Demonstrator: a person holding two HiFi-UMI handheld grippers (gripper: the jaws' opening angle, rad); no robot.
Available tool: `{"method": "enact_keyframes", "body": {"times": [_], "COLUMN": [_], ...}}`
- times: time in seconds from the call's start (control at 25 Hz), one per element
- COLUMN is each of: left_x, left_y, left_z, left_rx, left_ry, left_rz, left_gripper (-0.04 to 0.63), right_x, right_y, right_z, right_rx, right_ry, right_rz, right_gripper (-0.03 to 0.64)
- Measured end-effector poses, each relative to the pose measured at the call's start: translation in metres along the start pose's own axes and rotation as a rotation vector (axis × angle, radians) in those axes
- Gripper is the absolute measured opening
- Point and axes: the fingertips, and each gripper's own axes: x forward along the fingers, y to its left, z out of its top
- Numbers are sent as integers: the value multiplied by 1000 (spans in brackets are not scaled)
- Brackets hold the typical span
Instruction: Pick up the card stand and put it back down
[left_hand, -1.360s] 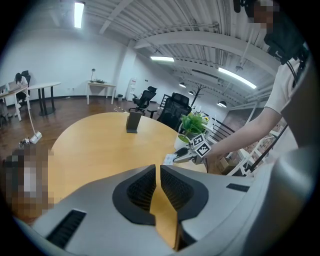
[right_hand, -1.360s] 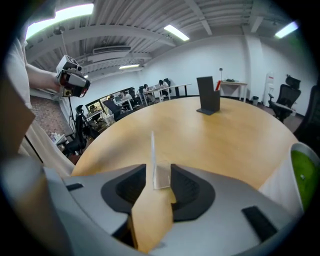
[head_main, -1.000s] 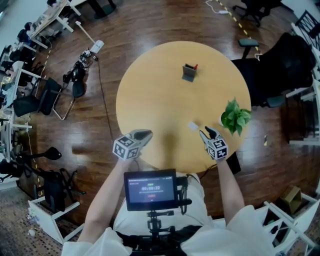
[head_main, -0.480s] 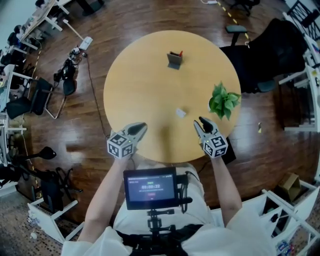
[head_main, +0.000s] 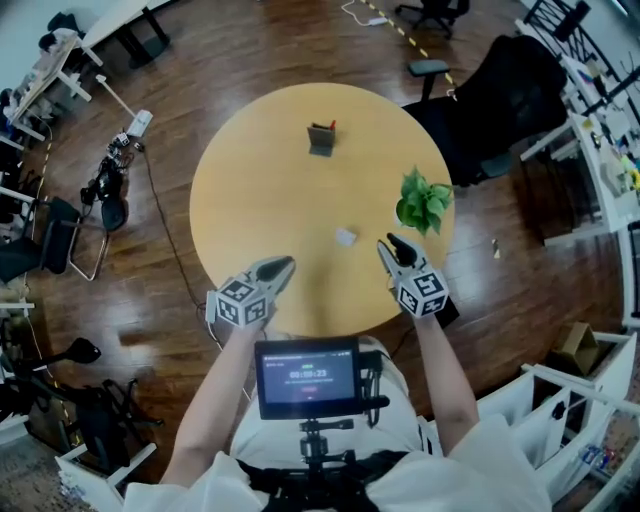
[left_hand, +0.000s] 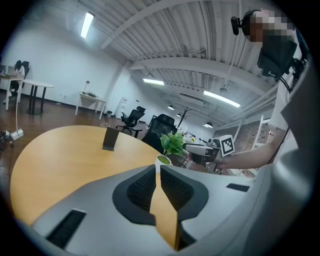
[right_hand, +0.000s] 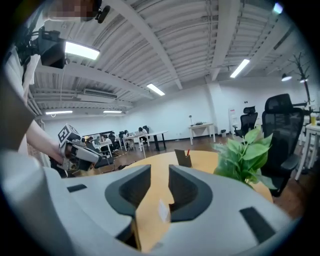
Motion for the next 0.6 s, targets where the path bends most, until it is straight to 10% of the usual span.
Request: {"method": "enact_keyframes", "body": {"times": [0.6], "left_x": [-167], "left_y": [101], "left_z": [5], "left_rx": [14], "left_ry": [-87], "left_rz": [29], "left_gripper": [26], "right_x": [-10], "right_y": [70], "right_z": [13], "right_rx": [-16], "right_ry": [-26], "right_rz": [-199], "right_gripper": [124]}}
